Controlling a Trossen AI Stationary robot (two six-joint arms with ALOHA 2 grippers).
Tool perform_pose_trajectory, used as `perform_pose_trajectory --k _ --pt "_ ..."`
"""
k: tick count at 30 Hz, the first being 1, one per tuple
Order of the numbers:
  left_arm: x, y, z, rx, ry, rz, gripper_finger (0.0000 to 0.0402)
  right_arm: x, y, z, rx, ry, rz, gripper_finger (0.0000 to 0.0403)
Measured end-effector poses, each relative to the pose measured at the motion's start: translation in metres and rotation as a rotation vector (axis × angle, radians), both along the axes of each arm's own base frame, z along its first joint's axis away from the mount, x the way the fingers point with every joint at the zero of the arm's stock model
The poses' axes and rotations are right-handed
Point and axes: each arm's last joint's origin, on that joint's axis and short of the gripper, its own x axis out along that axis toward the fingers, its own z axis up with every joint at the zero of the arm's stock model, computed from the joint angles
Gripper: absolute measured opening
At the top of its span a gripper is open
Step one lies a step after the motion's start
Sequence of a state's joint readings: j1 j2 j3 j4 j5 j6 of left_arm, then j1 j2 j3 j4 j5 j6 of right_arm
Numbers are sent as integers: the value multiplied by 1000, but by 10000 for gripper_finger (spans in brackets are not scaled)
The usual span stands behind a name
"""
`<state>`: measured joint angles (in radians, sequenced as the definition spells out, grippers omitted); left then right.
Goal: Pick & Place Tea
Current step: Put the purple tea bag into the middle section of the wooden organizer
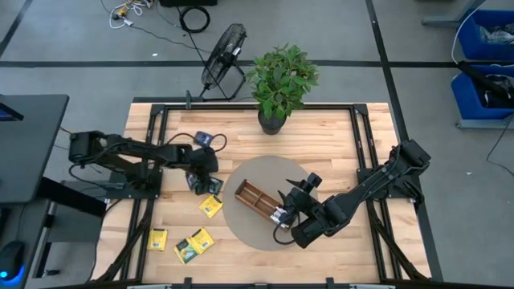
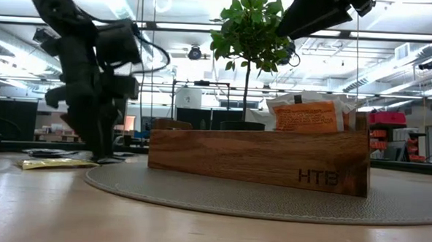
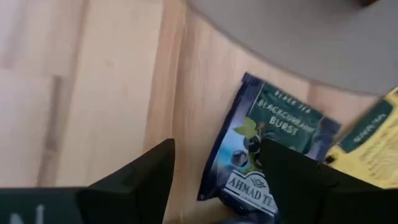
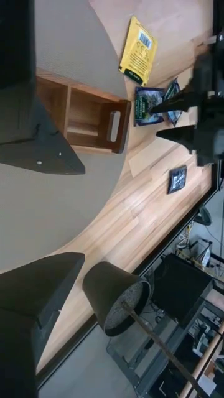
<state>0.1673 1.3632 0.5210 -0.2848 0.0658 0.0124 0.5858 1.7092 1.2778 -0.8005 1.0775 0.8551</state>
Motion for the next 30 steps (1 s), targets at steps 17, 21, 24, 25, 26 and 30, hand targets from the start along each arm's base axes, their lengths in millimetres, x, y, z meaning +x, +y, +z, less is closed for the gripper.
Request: perform_pose_trajectory --k 17,21,24,25,26,30 --pt "2 0 -8 24 59 -17 141 1 -3 0 -9 0 -9 223" --pt "2 -1 -8 19 56 -21 74 3 -5 0 -9 0 -17 223" --pt "2 -1 -9 15 50 -24 23 3 -6 0 -9 0 -20 223" --pt "2 -1 -9 15 49 -24 13 3 -6 0 -9 0 -20 223" --pt "2 -1 -8 14 49 -22 10 3 -6 0 -9 0 -21 223" --pt "5 0 -3 12 33 -2 10 3 -6 0 -9 -1 -20 223"
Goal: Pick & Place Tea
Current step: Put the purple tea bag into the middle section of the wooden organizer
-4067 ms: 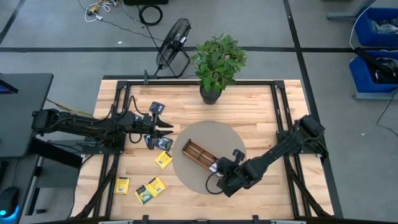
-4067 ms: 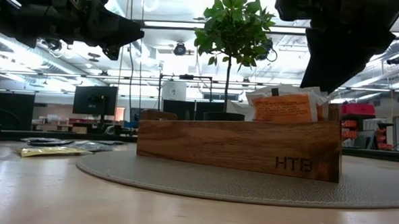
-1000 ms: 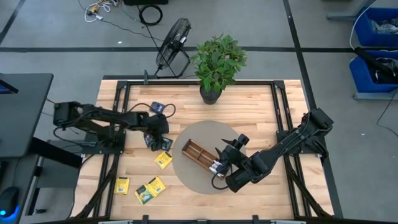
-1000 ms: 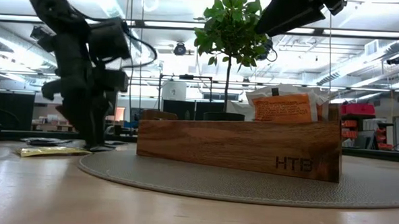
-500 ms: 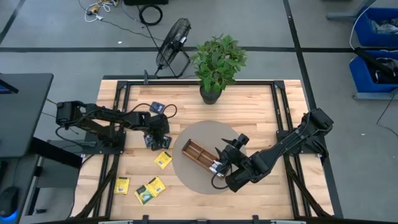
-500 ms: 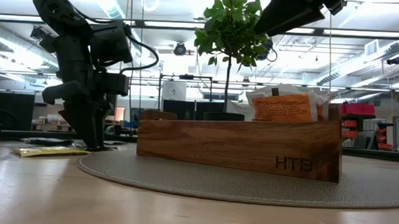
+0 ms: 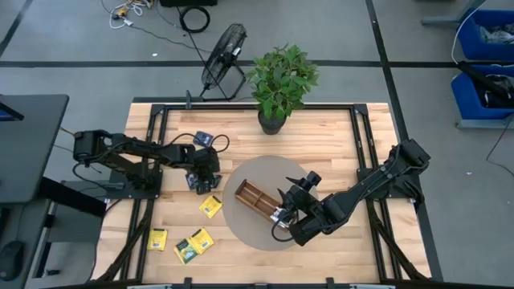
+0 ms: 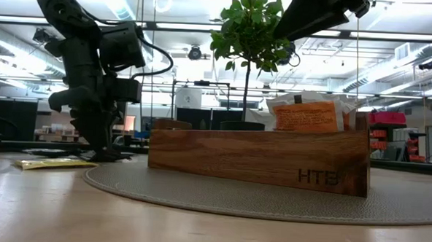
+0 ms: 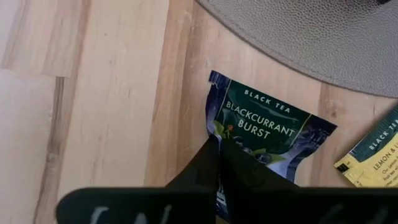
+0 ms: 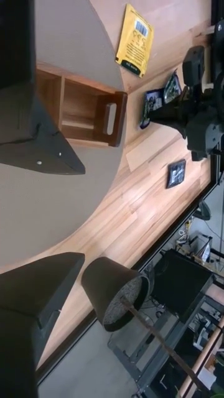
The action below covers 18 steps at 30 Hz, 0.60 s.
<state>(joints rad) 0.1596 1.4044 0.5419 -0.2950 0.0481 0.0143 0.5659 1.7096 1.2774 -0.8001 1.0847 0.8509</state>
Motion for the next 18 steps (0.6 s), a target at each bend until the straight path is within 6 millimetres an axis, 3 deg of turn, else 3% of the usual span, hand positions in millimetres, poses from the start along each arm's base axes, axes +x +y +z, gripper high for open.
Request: perform_pose_trajectory --k 18 --pt "0 0 40 223 -149 215 2 8 -4 2 31 -51 -20 223"
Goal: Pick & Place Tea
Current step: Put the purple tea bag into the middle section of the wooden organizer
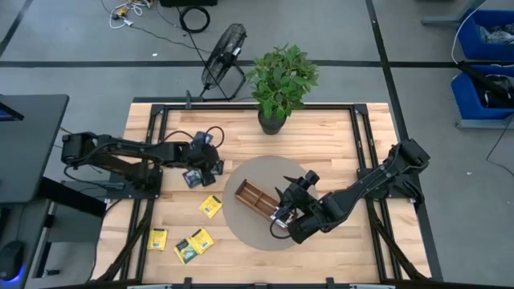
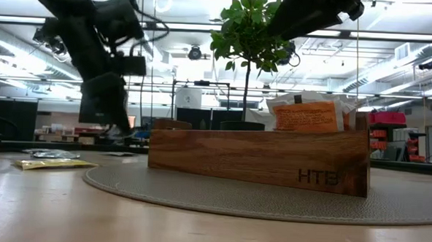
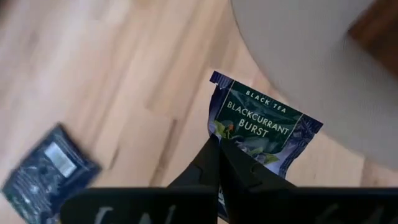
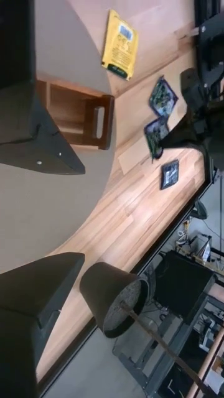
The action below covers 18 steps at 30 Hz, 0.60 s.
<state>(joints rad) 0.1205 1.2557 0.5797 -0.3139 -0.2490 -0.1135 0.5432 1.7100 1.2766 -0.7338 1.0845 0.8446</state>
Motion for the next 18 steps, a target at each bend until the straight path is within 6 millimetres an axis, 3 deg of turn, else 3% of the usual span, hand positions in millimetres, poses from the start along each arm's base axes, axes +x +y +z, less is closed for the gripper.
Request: perform_pose_trajectory --k 12,18 --pt "14 -31 44 237 -410 64 2 22 -10 9 3 -45 46 223" --pt "18 -46 54 341 -495 41 2 41 -22 18 44 -103 102 223"
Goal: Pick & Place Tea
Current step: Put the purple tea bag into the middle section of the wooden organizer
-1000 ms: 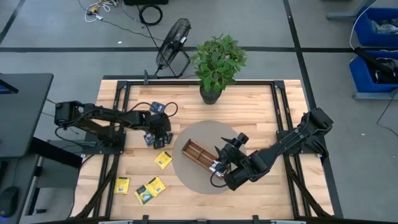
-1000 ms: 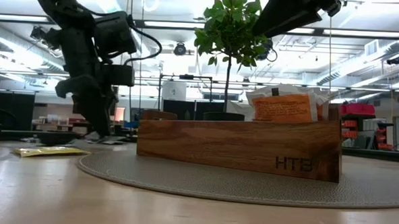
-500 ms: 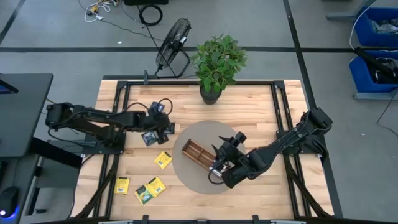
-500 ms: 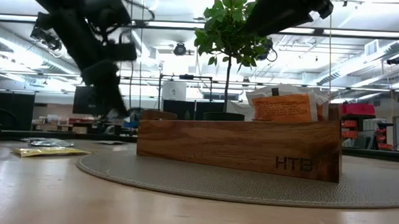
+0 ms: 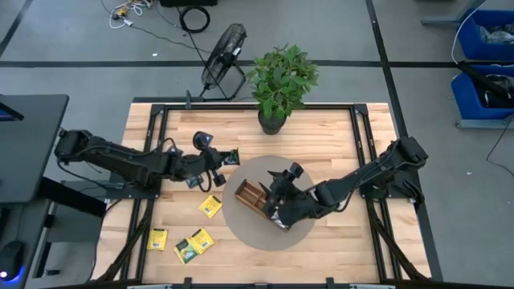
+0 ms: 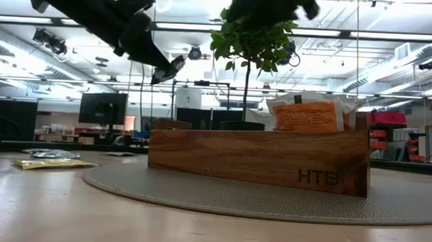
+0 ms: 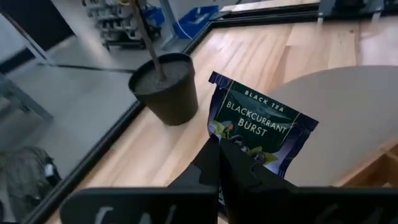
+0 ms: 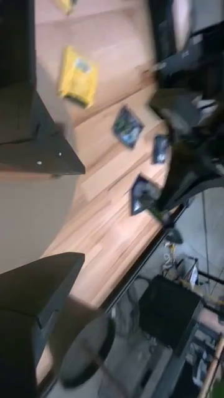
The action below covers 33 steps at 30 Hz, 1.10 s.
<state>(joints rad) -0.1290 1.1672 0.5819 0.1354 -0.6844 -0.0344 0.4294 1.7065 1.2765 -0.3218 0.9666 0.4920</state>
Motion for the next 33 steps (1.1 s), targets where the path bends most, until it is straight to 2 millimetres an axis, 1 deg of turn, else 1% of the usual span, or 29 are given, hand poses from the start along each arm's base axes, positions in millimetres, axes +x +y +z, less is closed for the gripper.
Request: perform_pose_trajectory --k 6,9,13,17,19,27,33 --pt "1 -12 7 89 -36 -27 2 17 -15 8 82 -55 99 223" --pt "2 -17 11 125 -53 -58 2 23 -25 11 101 -84 105 223" --pt "3 -21 15 170 -68 -55 2 29 -39 15 124 -130 93 223" --pt "3 -22 17 189 -80 -61 2 37 -52 19 187 -174 152 223" --pt "3 -22 17 189 -77 -62 2 39 -58 21 204 -187 166 223" --pt "3 -24 17 190 -83 -73 2 43 -78 21 228 -204 124 223" --pt "3 -26 20 200 -107 -82 2 46 -92 21 323 -228 154 223"
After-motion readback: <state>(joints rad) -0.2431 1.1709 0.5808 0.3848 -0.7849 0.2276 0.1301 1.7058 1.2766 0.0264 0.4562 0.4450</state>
